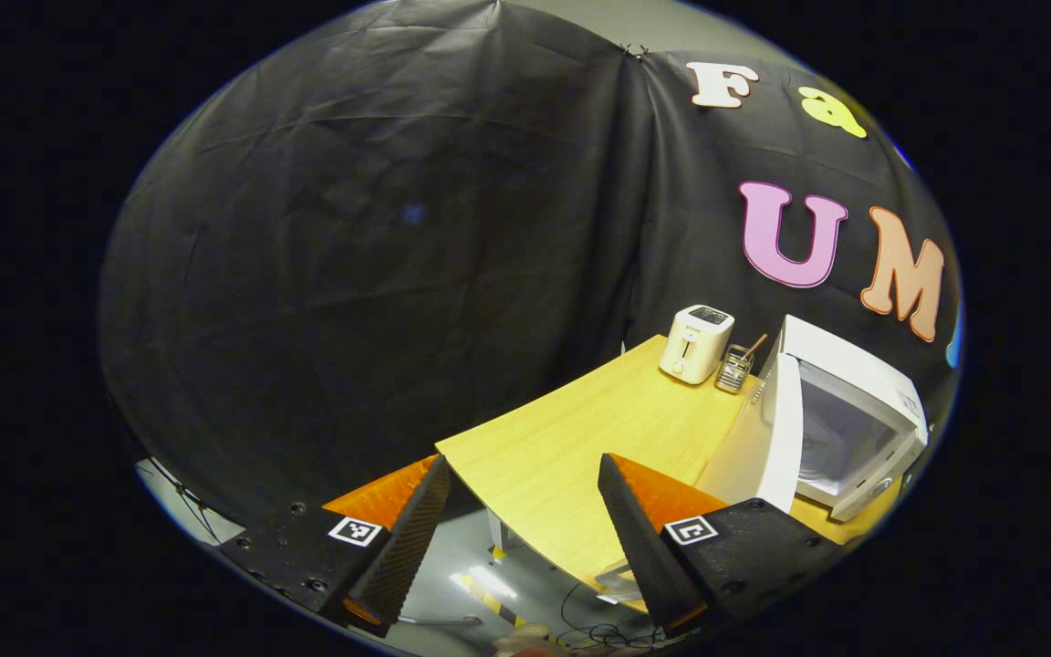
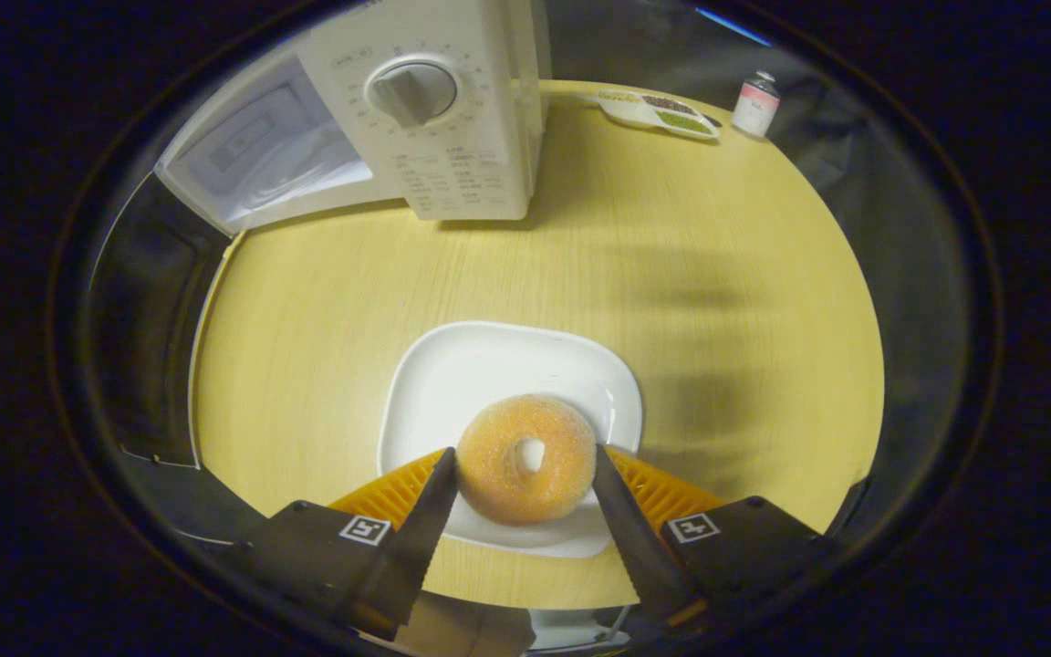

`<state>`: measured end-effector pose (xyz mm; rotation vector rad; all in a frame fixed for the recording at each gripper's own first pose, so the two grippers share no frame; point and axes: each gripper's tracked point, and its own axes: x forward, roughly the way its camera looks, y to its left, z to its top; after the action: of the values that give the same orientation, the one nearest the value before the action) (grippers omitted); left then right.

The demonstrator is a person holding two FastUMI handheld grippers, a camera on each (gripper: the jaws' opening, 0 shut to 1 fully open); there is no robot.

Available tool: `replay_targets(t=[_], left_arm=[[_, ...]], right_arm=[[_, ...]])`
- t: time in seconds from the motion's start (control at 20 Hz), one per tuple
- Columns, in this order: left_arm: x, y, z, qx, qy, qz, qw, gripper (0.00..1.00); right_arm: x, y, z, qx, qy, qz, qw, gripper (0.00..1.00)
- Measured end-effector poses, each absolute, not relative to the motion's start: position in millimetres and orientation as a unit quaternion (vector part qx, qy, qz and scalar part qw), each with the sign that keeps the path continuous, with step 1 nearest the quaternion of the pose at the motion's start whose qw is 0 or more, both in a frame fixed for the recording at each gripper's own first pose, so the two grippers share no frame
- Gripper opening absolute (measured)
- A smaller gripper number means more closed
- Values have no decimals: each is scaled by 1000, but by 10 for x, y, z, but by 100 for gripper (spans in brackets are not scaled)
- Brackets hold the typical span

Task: Open the microwave oven with the left hand, put the food in, and close the microwave oven.

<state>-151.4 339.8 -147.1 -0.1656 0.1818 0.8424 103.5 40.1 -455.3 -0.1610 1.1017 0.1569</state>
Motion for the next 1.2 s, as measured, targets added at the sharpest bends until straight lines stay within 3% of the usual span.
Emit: replay_targets(t=[0.2, 0.35, 0.4, 0.45, 0.85, 1.15, 1.2], left_arm=[[-1483, 3376, -1520, -89, 91, 394, 910, 94], [-1461, 3378, -1532, -81, 97, 380, 916, 97], [-1450, 3379, -1535, -79, 99, 375, 918, 96], [-1452, 3362, -1546, -78, 102, 369, 921, 96], [-1270, 3313, -1713, -90, 129, 305, 939, 96], [-1094, 3370, -1845, -78, 154, 252, 952, 96], [-1078, 3382, -1856, -75, 159, 247, 953, 96]], right_arm=[[977, 446, -4546, -63, 525, 64, 846, 78], [896, 646, -4420, -28, 513, 79, 854, 78], [848, 748, -4379, -13, 510, 88, 855, 83], [810, 859, -4329, 6, 507, 98, 857, 78], [574, 1913, -3959, 166, 470, 155, 853, 78], [756, 2673, -3703, 263, 409, 170, 857, 77], [812, 2785, -3675, 274, 398, 171, 859, 83]])
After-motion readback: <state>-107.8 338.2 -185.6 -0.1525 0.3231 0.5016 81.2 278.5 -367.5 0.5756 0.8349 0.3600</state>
